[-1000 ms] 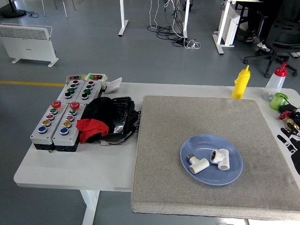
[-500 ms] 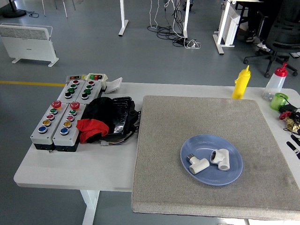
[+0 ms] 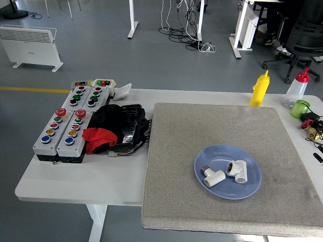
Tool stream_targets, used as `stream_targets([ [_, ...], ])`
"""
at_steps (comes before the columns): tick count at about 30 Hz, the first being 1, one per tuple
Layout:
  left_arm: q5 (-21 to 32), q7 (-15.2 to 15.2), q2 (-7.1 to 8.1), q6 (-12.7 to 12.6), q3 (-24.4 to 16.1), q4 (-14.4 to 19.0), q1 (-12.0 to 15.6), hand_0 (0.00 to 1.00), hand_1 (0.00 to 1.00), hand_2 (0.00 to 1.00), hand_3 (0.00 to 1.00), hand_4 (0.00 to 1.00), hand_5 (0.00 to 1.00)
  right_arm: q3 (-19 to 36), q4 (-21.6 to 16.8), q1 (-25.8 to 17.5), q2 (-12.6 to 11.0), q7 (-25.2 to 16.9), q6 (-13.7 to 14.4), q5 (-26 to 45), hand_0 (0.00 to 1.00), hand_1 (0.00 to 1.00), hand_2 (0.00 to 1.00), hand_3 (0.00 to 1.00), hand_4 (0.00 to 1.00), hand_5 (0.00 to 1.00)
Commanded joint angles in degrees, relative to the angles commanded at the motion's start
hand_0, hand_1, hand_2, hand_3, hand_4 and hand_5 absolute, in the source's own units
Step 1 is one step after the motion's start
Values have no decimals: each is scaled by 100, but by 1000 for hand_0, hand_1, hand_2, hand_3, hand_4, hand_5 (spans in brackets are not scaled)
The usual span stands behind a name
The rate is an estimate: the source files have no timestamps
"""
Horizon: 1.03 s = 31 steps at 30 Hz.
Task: Pick pipe place plate twice
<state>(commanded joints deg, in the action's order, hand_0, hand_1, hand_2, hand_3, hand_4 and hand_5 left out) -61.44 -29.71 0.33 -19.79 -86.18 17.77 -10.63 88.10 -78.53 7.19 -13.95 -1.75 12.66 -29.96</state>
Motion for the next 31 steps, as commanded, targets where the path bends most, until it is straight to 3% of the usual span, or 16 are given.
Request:
stream_targets([
  [4, -9, -4, 2, 6, -1, -1, -5, 729, 687, 687, 731, 405, 998, 8, 49, -56, 21, -116, -91, 64, 784, 762, 816, 812, 464, 368],
  [7, -15, -11, 6, 9, 2, 0, -10, 729, 687, 687, 730, 406, 998, -20, 150, -122, 47, -456, -442, 100, 791, 771, 824, 811, 477, 374],
  [12, -3, -15, 13, 7, 13, 1, -5, 729, 687, 687, 730, 406, 998, -49, 360, -164, 108, -996, -725, 281, 791, 771, 824, 811, 477, 374],
  [31, -69, -57, 22, 4, -1, 13, 20, 729, 685, 682, 729, 406, 998, -175, 826, -170, 165, -1135, -813, -196, 790, 761, 813, 800, 478, 386],
])
